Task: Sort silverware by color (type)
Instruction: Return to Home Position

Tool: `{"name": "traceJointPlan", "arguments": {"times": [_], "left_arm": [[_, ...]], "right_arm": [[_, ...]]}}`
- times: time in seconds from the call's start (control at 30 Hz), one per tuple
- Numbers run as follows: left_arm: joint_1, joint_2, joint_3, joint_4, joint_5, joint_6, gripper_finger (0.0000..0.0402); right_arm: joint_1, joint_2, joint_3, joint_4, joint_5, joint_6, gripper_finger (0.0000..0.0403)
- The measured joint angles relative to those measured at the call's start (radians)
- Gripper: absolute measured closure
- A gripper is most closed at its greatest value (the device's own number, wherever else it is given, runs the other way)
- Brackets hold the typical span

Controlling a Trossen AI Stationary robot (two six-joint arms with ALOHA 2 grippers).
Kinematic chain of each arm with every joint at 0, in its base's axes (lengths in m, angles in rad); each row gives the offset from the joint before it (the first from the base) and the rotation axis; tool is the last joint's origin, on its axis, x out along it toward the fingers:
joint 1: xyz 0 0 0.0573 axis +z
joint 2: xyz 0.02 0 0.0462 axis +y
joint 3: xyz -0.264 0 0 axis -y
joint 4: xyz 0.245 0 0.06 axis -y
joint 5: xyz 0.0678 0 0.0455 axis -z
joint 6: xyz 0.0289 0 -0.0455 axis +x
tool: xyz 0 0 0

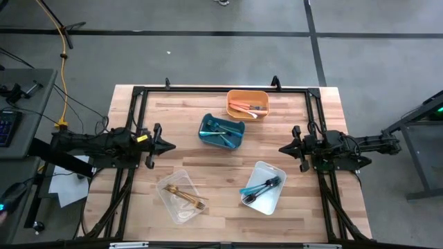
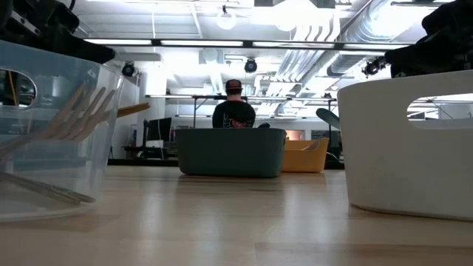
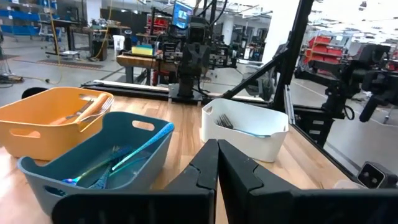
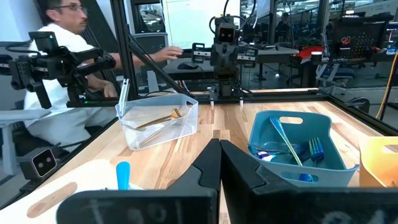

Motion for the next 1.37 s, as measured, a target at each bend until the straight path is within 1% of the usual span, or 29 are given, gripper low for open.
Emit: {"name": "traceJointPlan", "arguments": {"times": [0.2, 1.37], "left_arm": [[-0.017, 0.031, 0.0, 0.006, -0.004, 0.0, 0.0401], [-0.017, 0.032, 0.0, 0.008, -0.004, 0.0, 0.0401]], "right_arm": [[0.0, 0.0, 0.0, 0.0, 0.0, 0.0, 0.0402], [0.0, 0.0, 0.0, 0.0, 0.0, 0.0, 0.0402]]}}
